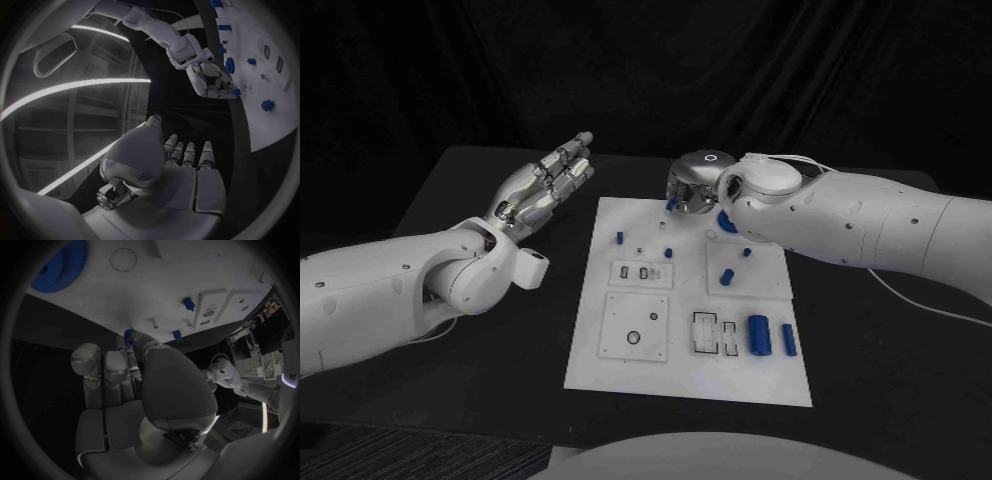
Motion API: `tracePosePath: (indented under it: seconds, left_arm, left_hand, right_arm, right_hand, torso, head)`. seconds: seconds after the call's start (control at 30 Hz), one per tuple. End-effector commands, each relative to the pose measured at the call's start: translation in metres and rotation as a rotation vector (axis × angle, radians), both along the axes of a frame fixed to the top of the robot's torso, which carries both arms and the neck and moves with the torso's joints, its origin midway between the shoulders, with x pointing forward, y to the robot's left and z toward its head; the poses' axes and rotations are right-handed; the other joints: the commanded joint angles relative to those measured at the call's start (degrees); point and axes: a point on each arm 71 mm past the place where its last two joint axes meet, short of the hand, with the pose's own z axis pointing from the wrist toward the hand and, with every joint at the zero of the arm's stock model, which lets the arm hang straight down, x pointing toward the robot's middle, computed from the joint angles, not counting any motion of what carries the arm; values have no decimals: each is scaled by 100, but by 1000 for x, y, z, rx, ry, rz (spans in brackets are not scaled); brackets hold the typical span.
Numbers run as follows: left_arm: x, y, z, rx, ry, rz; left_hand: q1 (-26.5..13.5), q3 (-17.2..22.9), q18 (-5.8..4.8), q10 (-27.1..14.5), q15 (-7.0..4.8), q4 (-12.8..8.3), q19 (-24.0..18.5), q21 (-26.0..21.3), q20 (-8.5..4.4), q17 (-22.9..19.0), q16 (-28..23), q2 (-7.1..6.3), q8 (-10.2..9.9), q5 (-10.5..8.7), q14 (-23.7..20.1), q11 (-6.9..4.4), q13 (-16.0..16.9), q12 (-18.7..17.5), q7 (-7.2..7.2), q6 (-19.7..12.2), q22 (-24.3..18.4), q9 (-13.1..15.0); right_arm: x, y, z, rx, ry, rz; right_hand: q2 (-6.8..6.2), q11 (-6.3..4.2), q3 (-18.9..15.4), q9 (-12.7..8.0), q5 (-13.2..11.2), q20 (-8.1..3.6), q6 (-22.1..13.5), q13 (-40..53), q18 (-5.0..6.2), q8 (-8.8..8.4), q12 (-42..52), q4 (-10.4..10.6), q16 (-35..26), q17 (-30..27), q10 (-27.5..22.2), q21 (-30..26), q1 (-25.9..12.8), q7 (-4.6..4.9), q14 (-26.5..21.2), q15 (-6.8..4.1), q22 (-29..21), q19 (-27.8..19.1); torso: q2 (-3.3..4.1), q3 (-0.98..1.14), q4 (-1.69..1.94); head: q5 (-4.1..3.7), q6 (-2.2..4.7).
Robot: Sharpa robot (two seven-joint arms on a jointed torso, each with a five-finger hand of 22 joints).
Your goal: Assemble the parts on the task board
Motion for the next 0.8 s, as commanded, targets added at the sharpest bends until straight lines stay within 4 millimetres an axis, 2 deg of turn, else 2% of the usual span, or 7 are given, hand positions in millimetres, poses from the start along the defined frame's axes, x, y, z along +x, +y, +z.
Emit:
tracePosePath:
  seconds: [0.03,0.23,0.53,0.63,0.67,0.8]
  left_arm:
    - [0,-2,3,-15,-16,-18]
    - [-1,-4,3,-17,-13,-24]
    - [0,-5,2,-15,-8,-29]
    - [1,-5,2,-15,-6,-30]
    - [1,-5,2,-14,-5,-31]
    - [1,-6,1,-13,-1,-34]
  left_hand:
    - [56,36,100,1,29,-3,4,-20,31,-8,-21,4,33,29,-3,36,-10,-38,22,-4,-9,9]
    - [69,47,100,1,37,-4,4,-20,38,-8,-21,9,31,43,-3,38,-10,-38,24,-14,-9,8]
    - [79,60,100,1,47,-3,4,-20,46,-8,-21,20,32,49,-3,47,-10,-38,32,-12,-9,8]
    - [82,63,100,1,49,-3,4,-20,49,-8,-21,22,32,52,-3,50,-10,-38,35,-9,-9,8]
    - [84,66,100,1,51,-3,4,-20,51,-8,-21,24,32,55,-3,52,-10,-38,37,-11,-9,8]
    - [101,87,100,1,60,-4,4,-20,69,-8,-21,32,41,63,-3,76,-10,-38,66,37,-9,15]
  right_arm:
    - [0,0,-2,-4,3,-12]
    - [0,1,-3,-4,7,-6]
    - [0,1,-5,-10,14,-9]
    - [0,1,-5,-18,23,-13]
    - [0,1,-6,-20,25,-14]
    - [0,2,-6,-24,29,-13]
  right_hand:
    - [-10,4,6,182,-28,25,-30,-6,-30,2,-31,40,21,-8,-42,9,-63,-10,7,35,-2,-8]
    - [-9,5,6,183,-37,27,-32,-5,-30,-1,-30,42,27,-2,-44,13,-65,-9,6,36,6,-8]
    - [-19,19,1,180,-102,41,-91,-7,-23,-52,-35,59,13,-28,-105,-6,-84,-2,-19,48,4,-38]
    - [-46,52,-4,154,-152,58,-244,-14,-7,-156,-43,84,-25,-81,-315,-62,-112,21,-69,67,-26,-96]
    - [-63,71,-11,121,-211,53,-396,-13,11,-205,-39,101,-60,-126,-451,-114,-131,43,-108,50,-61,-143]
    - [-80,85,-22,70,-282,34,-579,-1,19,-207,-23,129,-74,-151,-555,-148,-159,61,-148,11,-64,-185]
  torso:
    - [2,1,0]
    - [-2,-3,-10]
    - [-1,-1,-9]
    - [-3,-2,-8]
    - [-3,-2,-6]
    - [-1,-5,0]
  head:
    - [6,-1]
    - [18,-40]
    - [3,-46]
    - [1,-37]
    - [1,-35]
    - [2,-51]
